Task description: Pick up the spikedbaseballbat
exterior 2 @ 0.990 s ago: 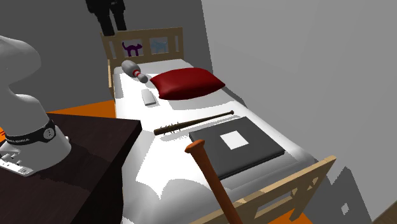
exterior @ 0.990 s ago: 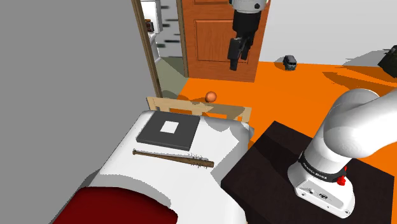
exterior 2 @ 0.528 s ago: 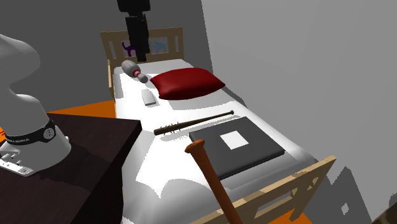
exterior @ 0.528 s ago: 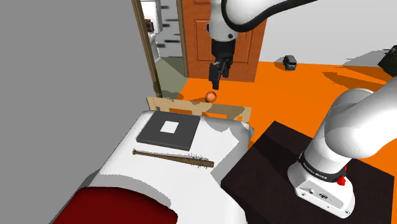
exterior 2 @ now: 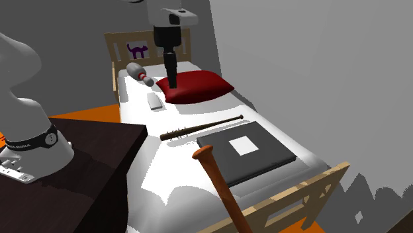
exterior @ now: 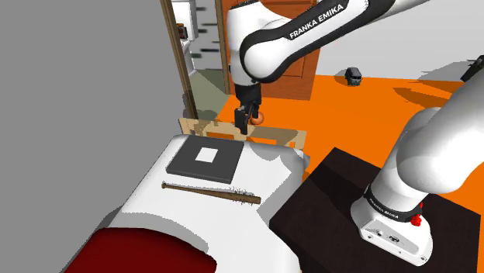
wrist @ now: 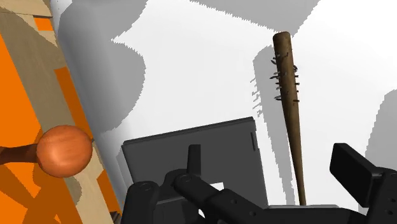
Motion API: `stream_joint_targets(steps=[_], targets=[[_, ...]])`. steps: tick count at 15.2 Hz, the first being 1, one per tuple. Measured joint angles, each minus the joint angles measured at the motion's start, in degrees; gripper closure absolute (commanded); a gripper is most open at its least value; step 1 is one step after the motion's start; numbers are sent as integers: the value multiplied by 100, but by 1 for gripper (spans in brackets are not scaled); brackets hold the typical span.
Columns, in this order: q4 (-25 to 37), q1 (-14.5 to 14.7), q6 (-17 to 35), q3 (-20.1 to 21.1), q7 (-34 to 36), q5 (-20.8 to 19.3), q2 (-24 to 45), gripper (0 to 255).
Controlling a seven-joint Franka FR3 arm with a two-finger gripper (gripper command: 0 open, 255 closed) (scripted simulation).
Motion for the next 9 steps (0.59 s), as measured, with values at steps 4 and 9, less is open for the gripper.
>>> stream_joint_targets(steps=[4, 9], targets=[[222, 79, 464, 207, 182, -168, 813, 0], [611, 218, 997, 384, 476, -536, 1917, 0]])
